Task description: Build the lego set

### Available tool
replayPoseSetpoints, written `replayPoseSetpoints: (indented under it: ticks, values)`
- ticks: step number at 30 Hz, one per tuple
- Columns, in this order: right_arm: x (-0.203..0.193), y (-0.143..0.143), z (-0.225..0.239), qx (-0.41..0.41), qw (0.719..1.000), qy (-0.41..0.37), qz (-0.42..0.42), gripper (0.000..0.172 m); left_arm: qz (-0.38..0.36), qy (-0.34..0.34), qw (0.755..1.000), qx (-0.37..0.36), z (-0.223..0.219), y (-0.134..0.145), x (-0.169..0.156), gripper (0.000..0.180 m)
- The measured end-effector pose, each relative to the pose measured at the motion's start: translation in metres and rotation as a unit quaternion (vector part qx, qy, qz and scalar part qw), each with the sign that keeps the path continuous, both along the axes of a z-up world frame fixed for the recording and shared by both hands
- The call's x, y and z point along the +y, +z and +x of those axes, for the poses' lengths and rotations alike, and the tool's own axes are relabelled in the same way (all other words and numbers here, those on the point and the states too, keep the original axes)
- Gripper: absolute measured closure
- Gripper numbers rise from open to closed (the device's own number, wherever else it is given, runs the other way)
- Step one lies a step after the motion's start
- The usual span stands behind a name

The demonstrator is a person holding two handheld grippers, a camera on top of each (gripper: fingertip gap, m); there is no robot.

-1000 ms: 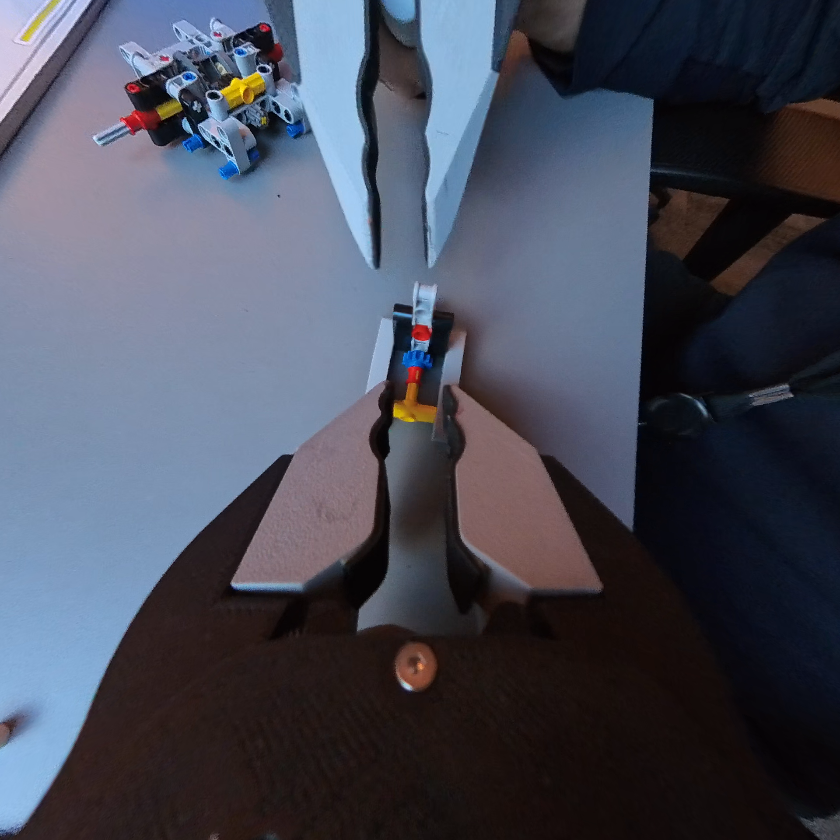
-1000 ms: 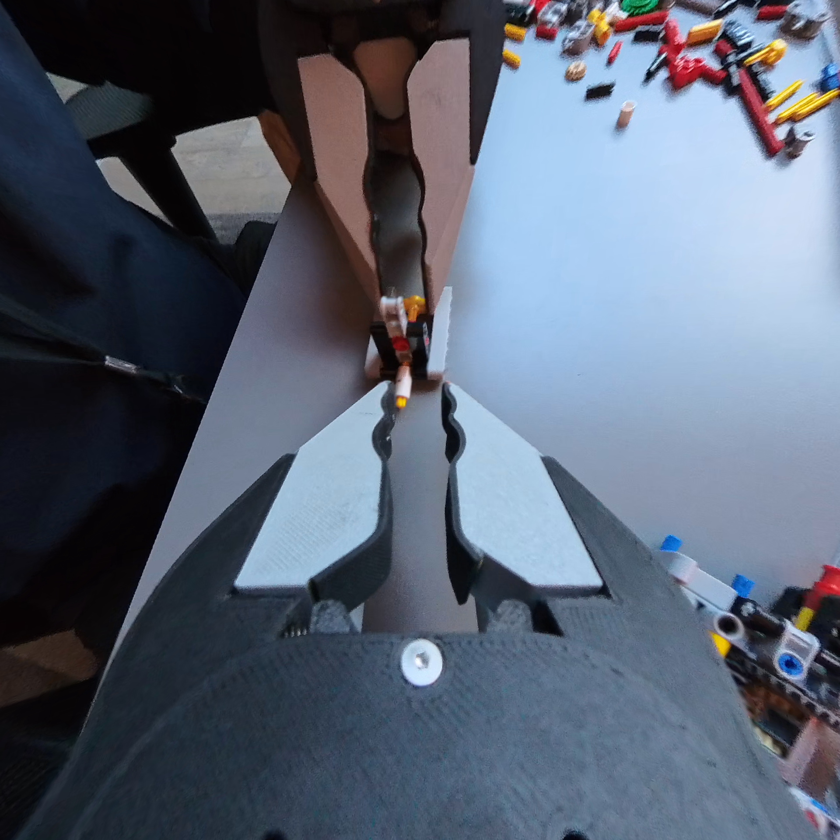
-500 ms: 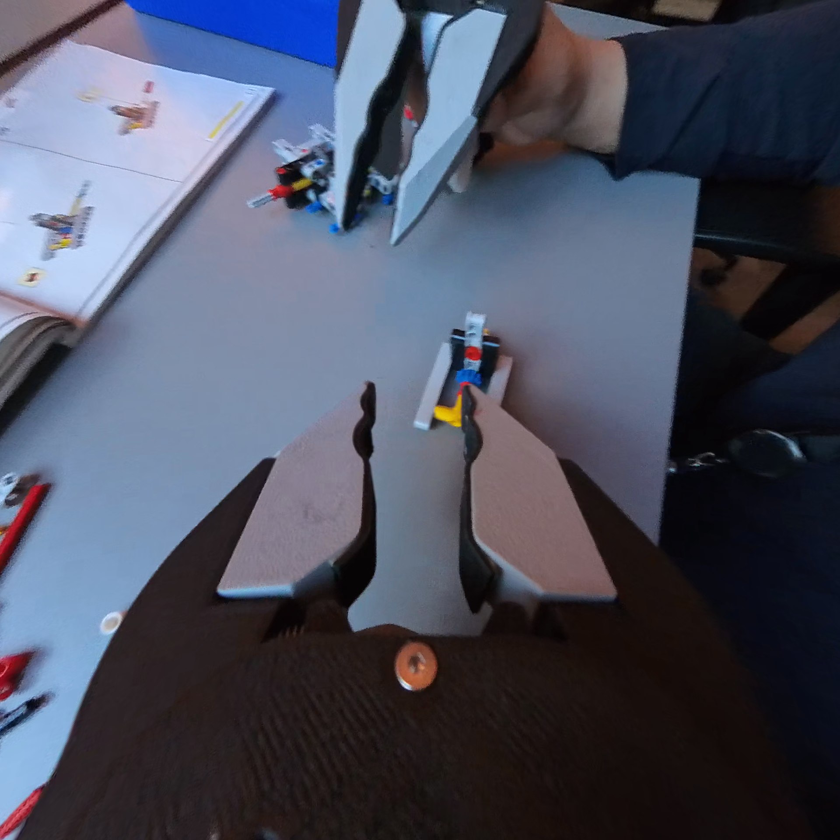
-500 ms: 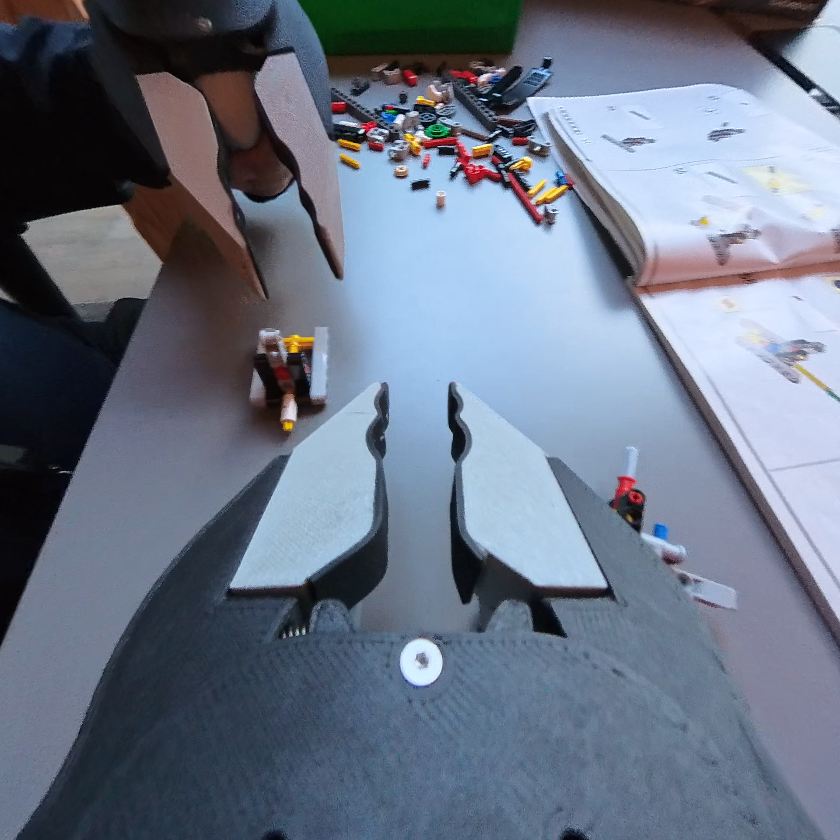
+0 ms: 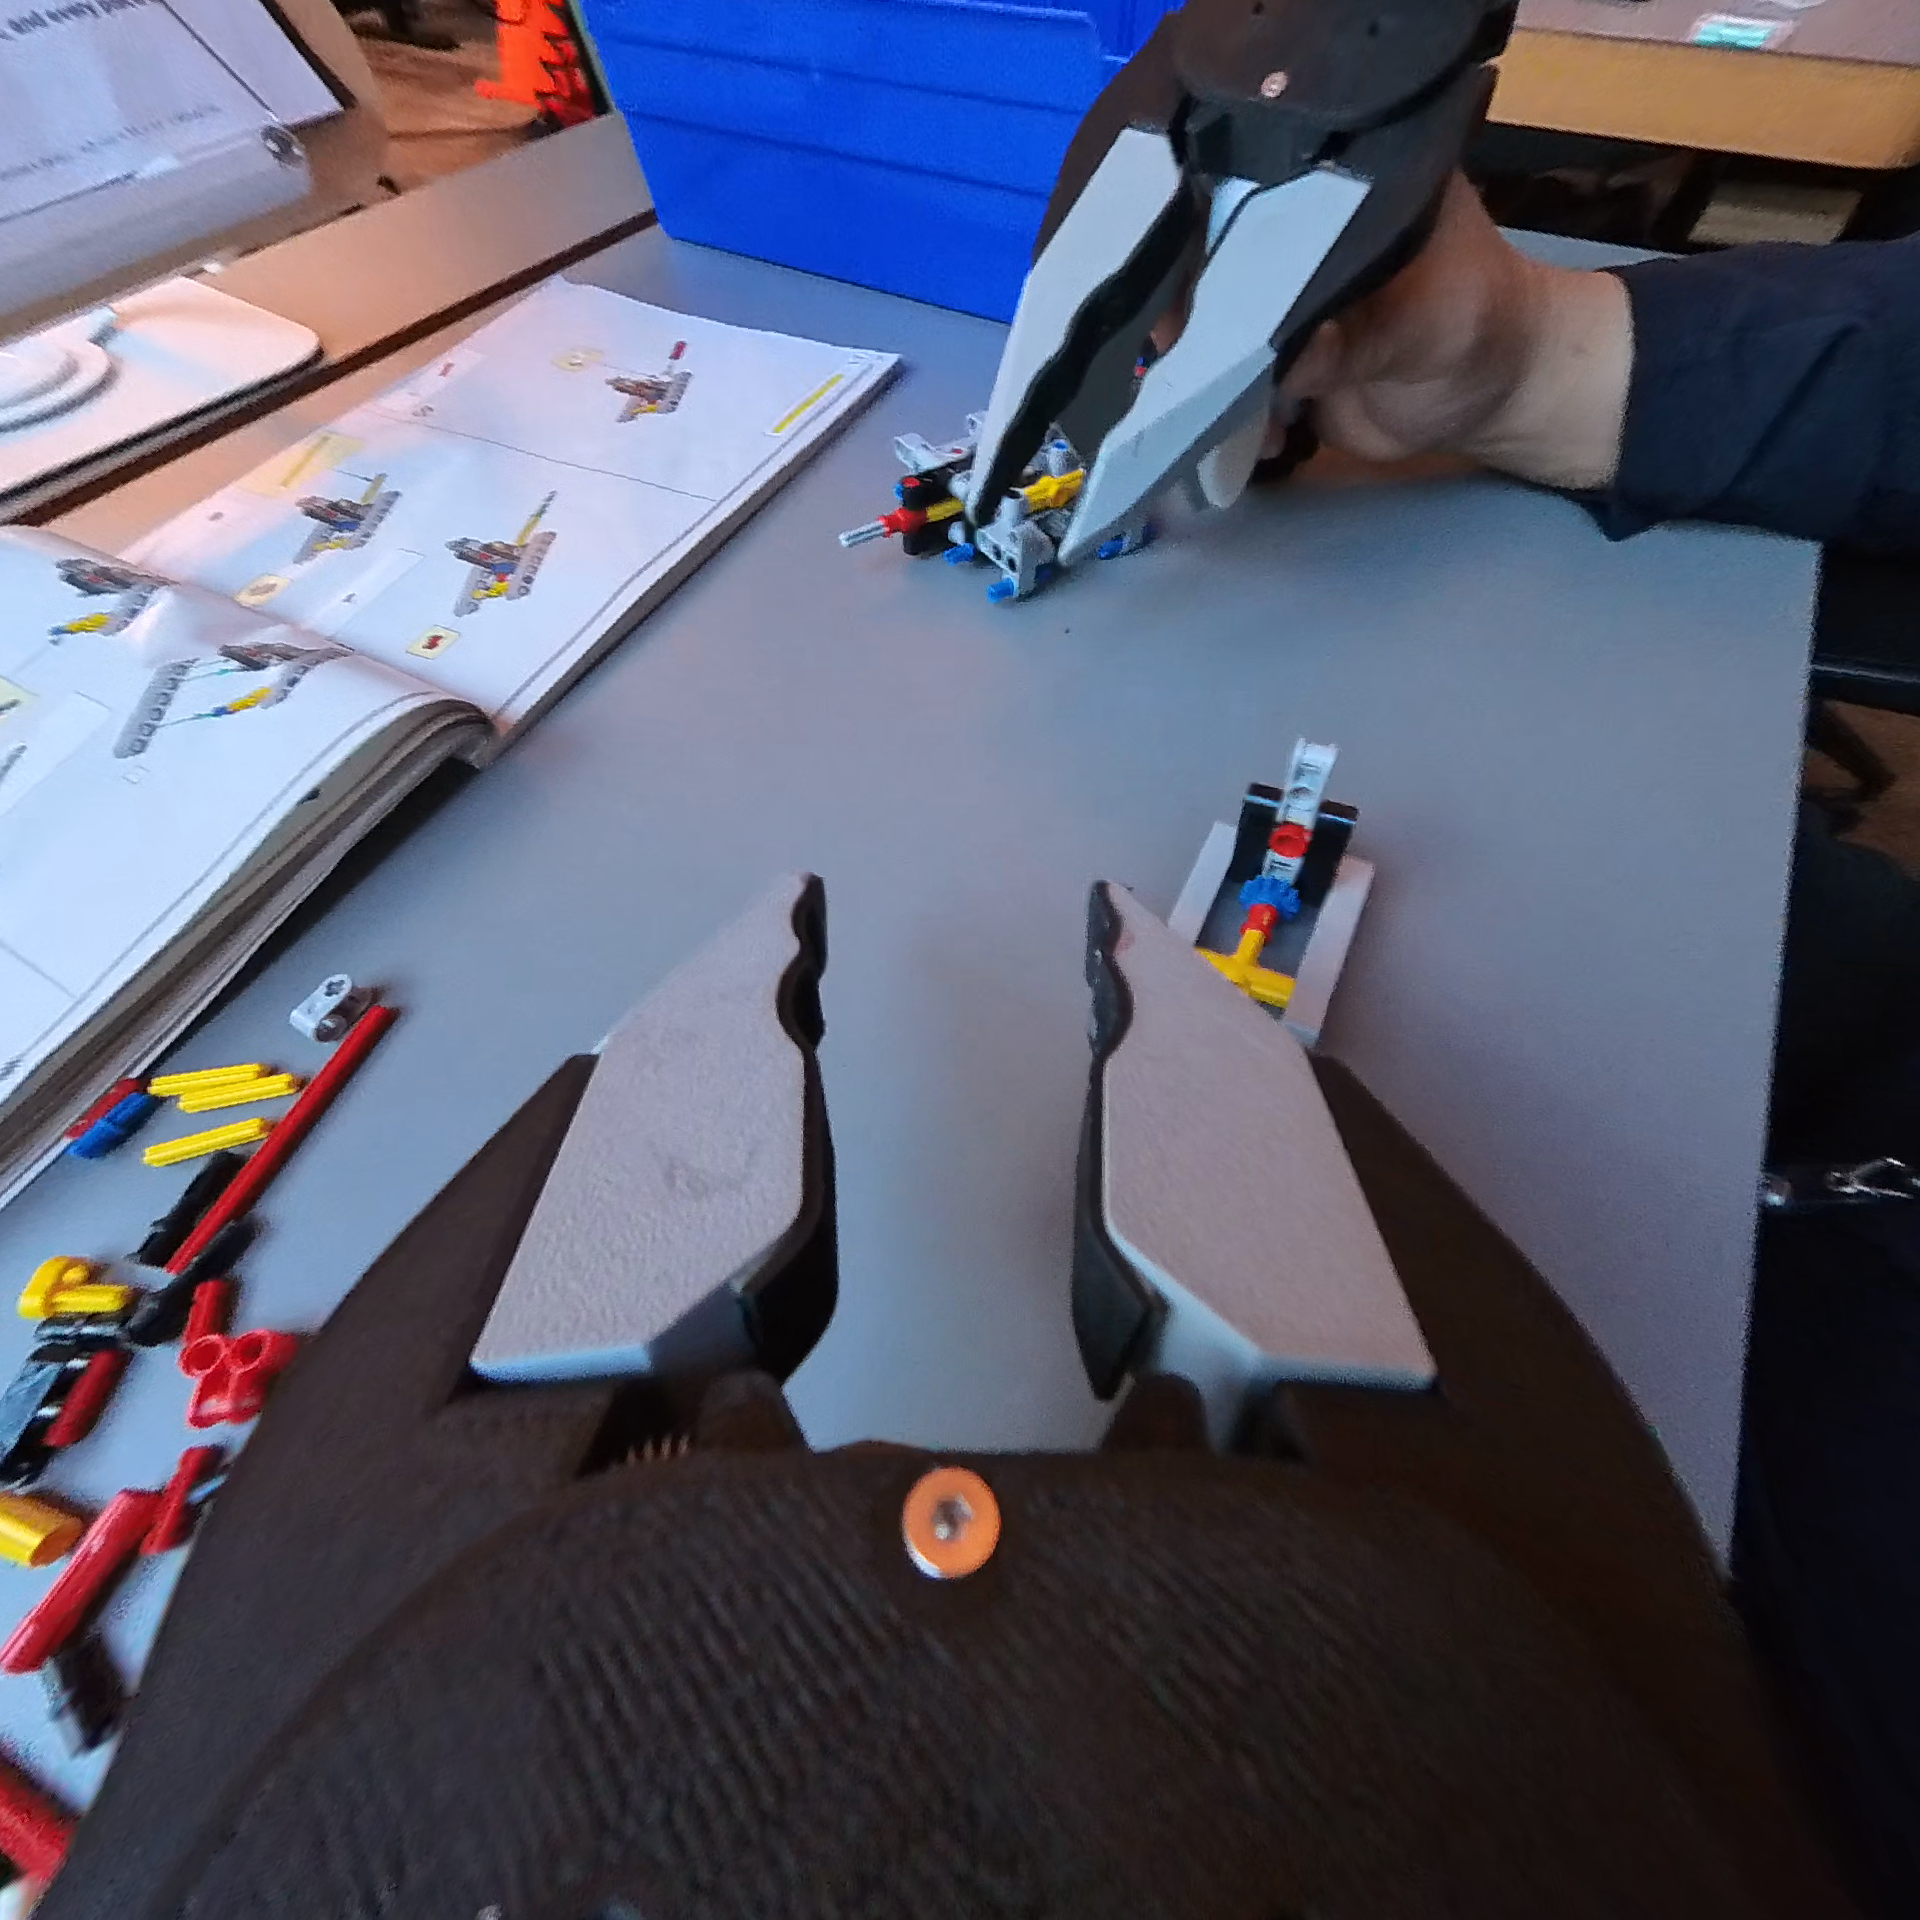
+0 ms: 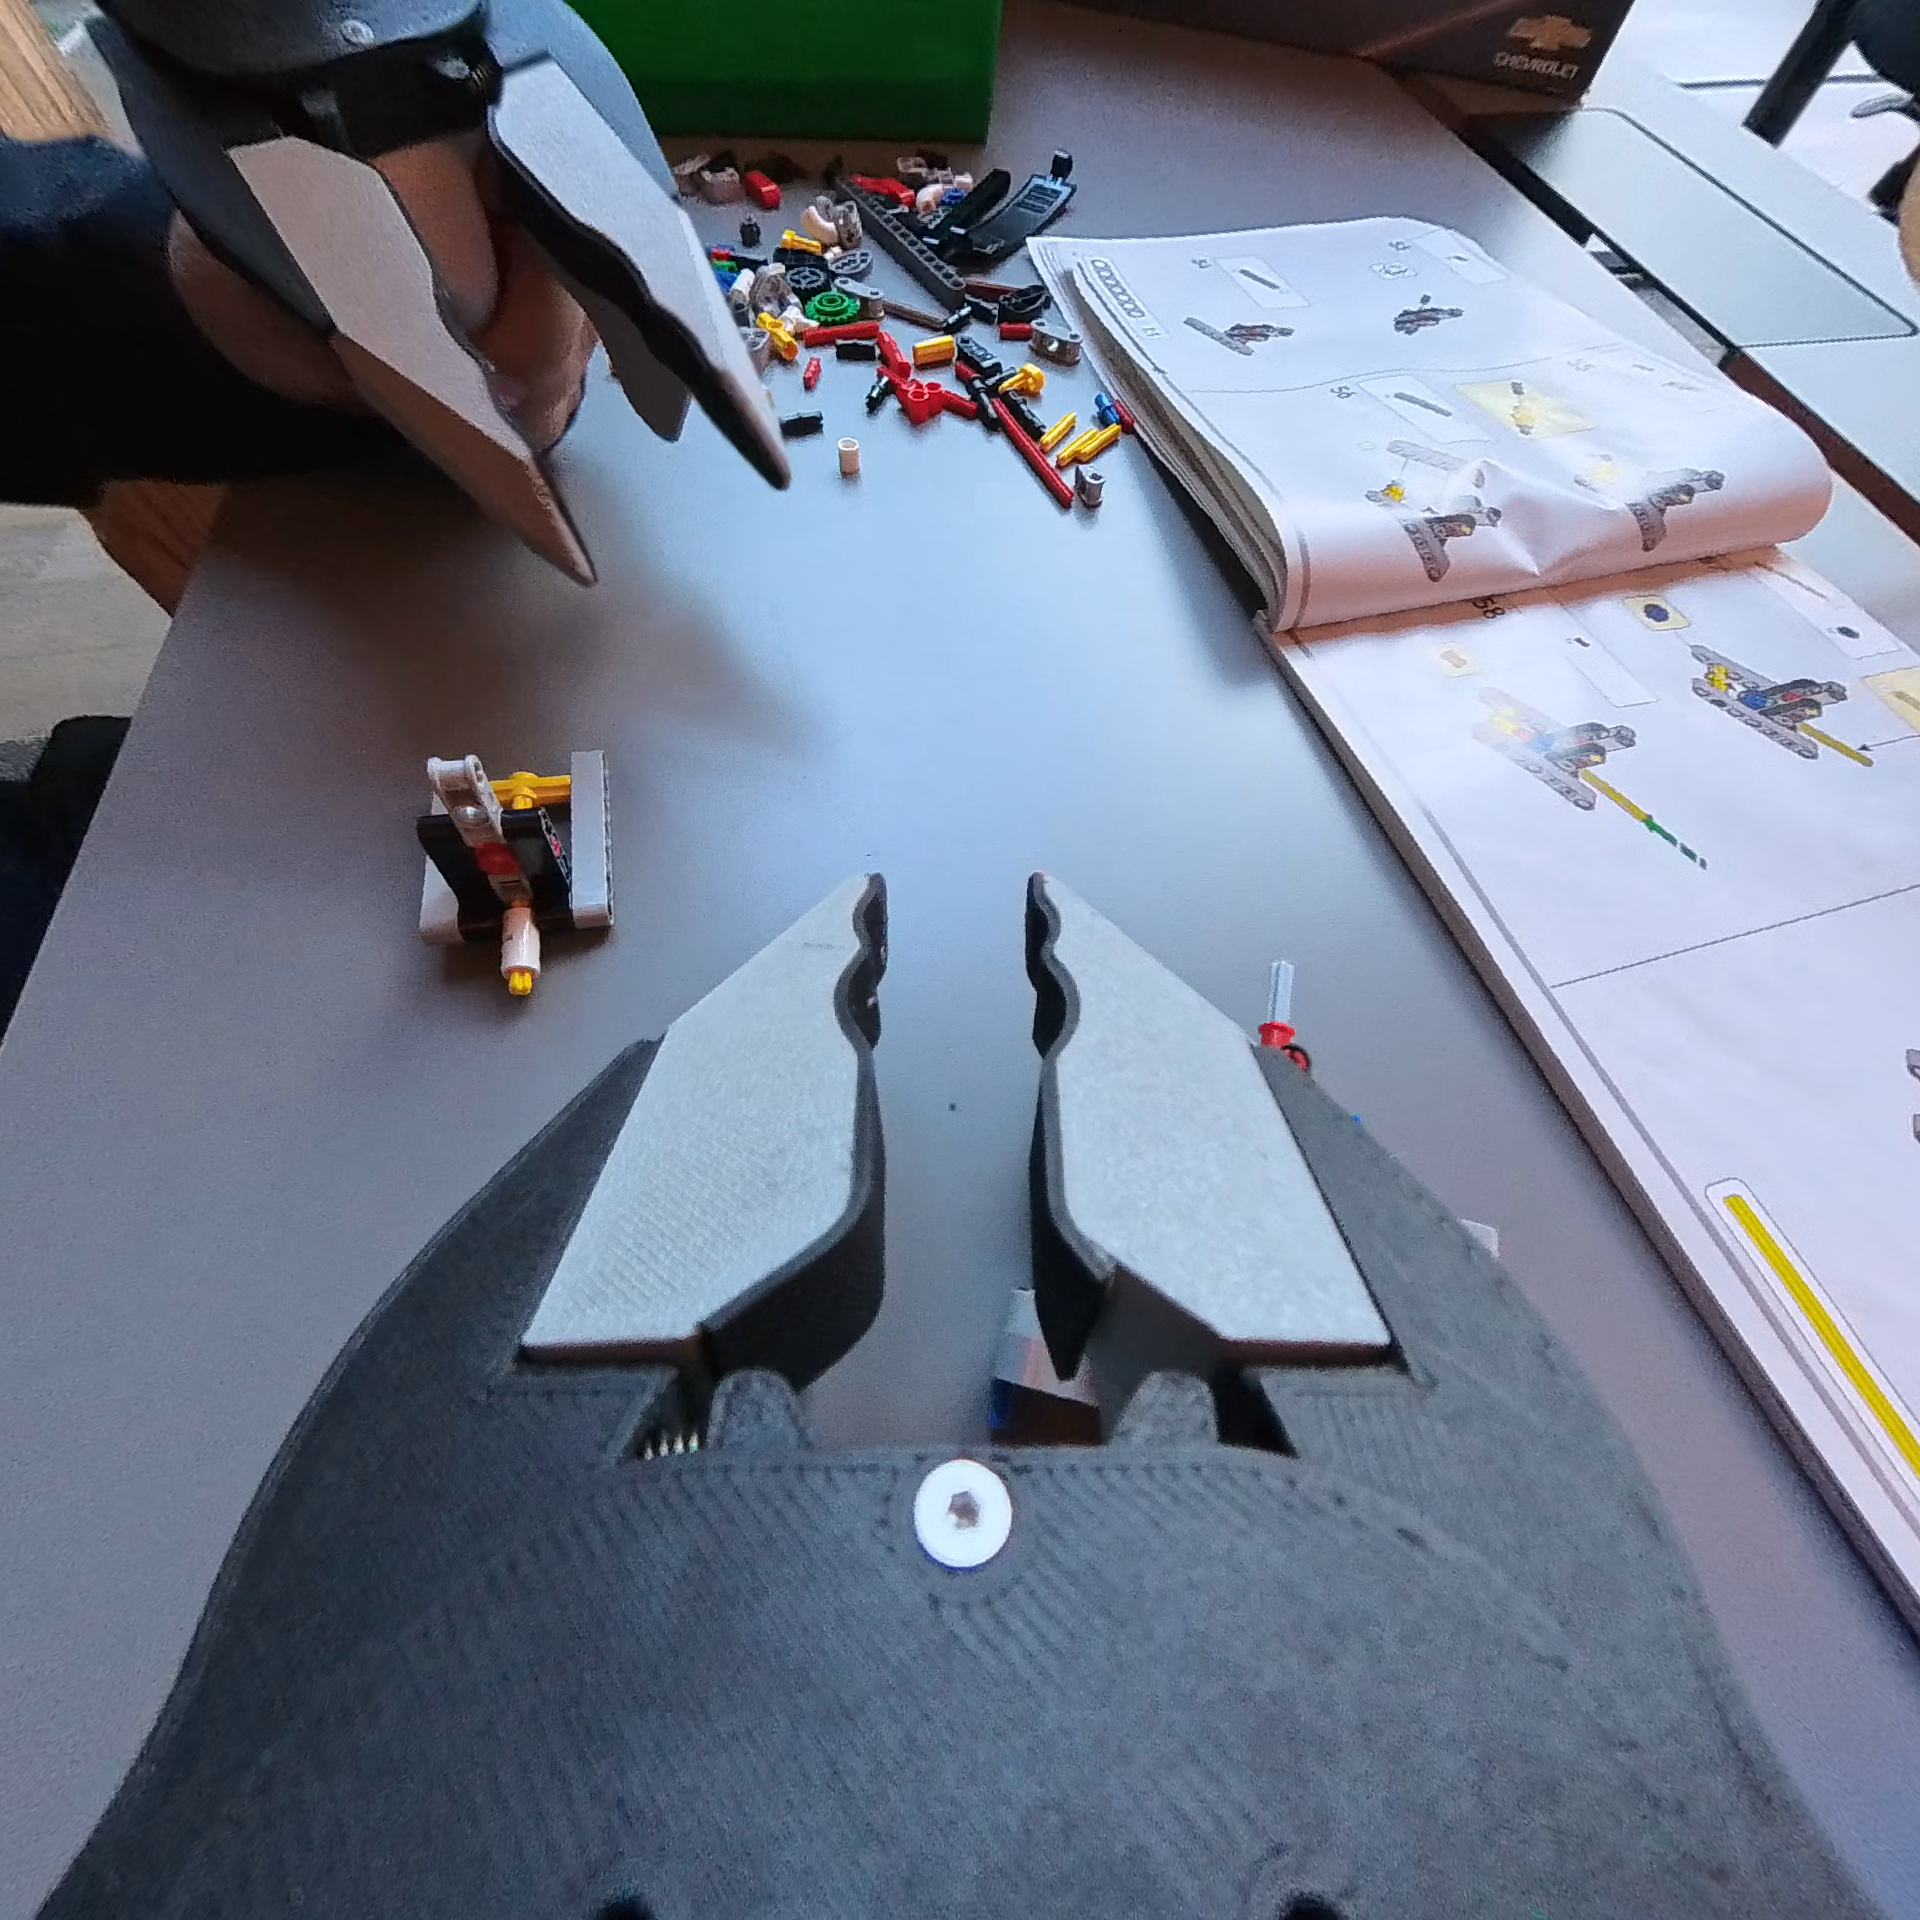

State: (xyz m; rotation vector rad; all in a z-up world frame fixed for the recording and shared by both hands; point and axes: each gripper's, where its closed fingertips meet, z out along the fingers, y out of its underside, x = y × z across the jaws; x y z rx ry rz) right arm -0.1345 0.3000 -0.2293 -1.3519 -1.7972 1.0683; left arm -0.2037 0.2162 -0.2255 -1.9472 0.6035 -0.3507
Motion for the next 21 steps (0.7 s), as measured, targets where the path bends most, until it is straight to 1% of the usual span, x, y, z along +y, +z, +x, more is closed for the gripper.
replayPoseSetpoints:
  ticks: [3, 6, 14, 21]
  values:
    - [0.001, 0.003, 0.0, 0.008, 1.0, -0.001, -0.007, 0.149, -0.024, -0.015, 0.999, -0.021, 0.002, -0.002, 0.0, 0.135]
    - [0.003, 0.005, 0.0, 0.013, 1.0, -0.005, -0.006, 0.15, -0.016, -0.013, 0.999, -0.034, 0.0, 0.002, 0.0, 0.135]
    - [0.002, 0.011, 0.0, 0.025, 1.0, -0.009, 0.002, 0.151, 0.004, -0.01, 1.0, -0.008, 0.002, 0.002, 0.0, 0.137]
    - [0.008, 0.026, 0.006, 0.054, 0.998, -0.02, -0.008, 0.151, 0.006, -0.015, 1.0, -0.016, 0.002, 0.004, -0.001, 0.137]
